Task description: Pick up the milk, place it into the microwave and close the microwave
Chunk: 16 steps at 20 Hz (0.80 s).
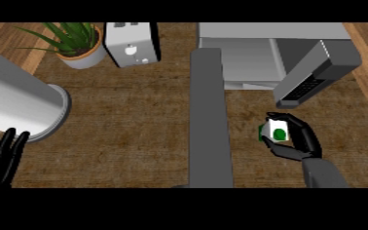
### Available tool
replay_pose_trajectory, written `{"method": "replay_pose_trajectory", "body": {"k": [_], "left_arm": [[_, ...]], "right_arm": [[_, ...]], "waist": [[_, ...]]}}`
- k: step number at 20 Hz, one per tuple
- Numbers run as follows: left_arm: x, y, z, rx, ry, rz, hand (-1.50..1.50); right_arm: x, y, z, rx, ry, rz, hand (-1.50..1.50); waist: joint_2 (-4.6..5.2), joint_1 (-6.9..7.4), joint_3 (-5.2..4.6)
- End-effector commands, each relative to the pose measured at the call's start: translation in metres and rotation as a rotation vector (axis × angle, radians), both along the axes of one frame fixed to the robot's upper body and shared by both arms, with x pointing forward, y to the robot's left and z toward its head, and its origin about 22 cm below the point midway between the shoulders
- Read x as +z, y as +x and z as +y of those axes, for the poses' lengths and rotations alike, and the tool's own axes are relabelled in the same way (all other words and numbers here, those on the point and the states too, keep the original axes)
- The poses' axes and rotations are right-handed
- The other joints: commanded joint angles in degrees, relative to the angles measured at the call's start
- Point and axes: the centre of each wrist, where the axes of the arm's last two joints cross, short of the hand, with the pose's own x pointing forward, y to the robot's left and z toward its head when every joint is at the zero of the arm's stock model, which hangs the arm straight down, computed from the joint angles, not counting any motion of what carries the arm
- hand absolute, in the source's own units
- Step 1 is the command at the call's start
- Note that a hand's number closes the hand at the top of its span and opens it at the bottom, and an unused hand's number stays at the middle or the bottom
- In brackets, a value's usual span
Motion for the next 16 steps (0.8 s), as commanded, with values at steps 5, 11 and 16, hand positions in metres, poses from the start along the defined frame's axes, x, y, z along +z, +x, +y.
{"method": "replay_pose_trajectory", "body": {"k": [5, 11, 16], "left_arm": [[-0.004, -0.001, -0.016, -0.022, -0.014, 0.01, -1.5], [0.027, 0.008, -0.005, -0.013, -0.009, -0.002, -1.5], [-0.012, 0.0, -0.001, -0.005, -0.035, 0.008, -1.5]], "right_arm": [[-0.004, 0.001, 0.02, -0.067, 0.125, -0.175, 1.5], [0.007, -0.007, -0.003, -0.273, 0.095, -0.196, 1.5], [0.023, -0.015, 0.022, -0.235, 0.132, -0.238, 1.5]], "waist": [[-0.08, -0.35, 0.06], [-0.17, -0.97, 0.03], [-0.3, -0.97, -0.05]]}}
